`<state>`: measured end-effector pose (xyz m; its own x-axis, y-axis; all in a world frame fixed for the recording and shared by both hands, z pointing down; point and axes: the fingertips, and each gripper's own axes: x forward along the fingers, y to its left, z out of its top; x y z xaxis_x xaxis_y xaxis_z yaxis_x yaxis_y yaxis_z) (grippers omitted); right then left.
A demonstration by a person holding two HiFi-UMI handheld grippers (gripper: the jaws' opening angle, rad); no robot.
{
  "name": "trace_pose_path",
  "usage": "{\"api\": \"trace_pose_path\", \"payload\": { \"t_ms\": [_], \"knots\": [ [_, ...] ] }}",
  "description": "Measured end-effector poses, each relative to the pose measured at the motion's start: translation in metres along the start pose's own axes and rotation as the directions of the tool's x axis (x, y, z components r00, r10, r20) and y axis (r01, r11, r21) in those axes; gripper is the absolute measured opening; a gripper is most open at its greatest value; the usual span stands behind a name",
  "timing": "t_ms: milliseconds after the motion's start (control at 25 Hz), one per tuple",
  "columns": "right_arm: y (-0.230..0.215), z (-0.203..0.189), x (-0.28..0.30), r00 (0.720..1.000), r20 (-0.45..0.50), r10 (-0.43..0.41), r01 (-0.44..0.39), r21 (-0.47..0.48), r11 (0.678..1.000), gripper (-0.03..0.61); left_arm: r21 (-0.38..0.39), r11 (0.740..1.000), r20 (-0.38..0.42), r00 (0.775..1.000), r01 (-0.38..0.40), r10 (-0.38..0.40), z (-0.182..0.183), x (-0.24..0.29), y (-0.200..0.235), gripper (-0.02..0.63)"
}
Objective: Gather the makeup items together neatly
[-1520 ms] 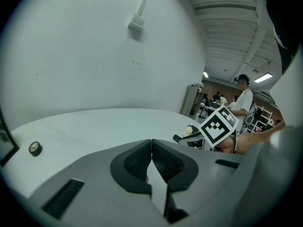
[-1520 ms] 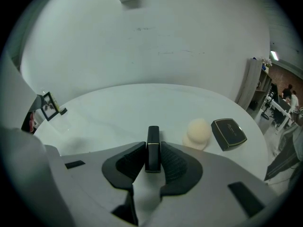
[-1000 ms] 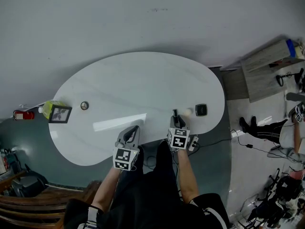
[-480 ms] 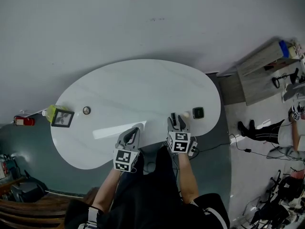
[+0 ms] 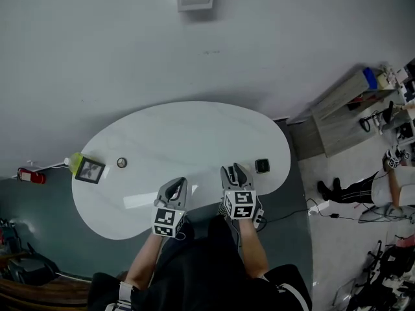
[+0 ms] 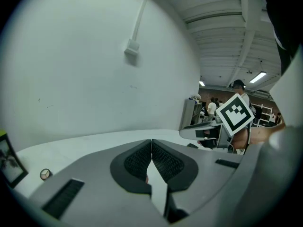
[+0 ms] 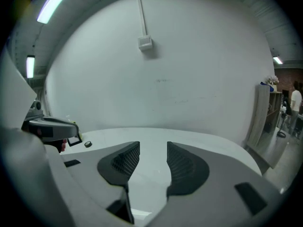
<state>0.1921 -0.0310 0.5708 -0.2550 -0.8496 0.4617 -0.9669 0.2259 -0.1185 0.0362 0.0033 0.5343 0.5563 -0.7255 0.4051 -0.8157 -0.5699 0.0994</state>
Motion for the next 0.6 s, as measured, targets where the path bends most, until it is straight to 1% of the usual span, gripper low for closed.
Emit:
{"api": "trace_pose_path", "payload": {
  "t_ms": [80,200,320,480,600],
  "knots": [
    [0.011,0.017,-0.009,0.999,0.042,0.022,-0.021,-0.023,1.0,0.195,0.006,1.0,0.028,1.0,-0.008,0.007,0.012,-0.006,0.001,0.02],
    [0.025,0.039,-0.021,0.994,0.101,0.039,-0.034,-0.051,0.998,0.144,0.013,1.0,0.066,0.998,-0.019,0.018,0.028,-0.015,0.003,0.02],
    [0.038,0.059,-0.029,0.987,0.15,0.051,-0.039,-0.083,0.996,0.12,0.023,0.999,0.097,0.995,-0.032,0.029,0.042,-0.022,0.007,0.02],
    [0.051,0.076,-0.037,0.979,0.196,0.058,-0.037,-0.108,0.993,0.079,0.029,0.999,0.128,0.991,-0.046,0.042,0.055,-0.033,0.01,0.02],
    [0.06,0.084,-0.041,0.973,0.22,0.074,-0.048,-0.12,0.992,0.061,0.033,0.998,0.147,0.988,-0.058,0.053,0.062,-0.039,0.013,0.02]
  ]
}}
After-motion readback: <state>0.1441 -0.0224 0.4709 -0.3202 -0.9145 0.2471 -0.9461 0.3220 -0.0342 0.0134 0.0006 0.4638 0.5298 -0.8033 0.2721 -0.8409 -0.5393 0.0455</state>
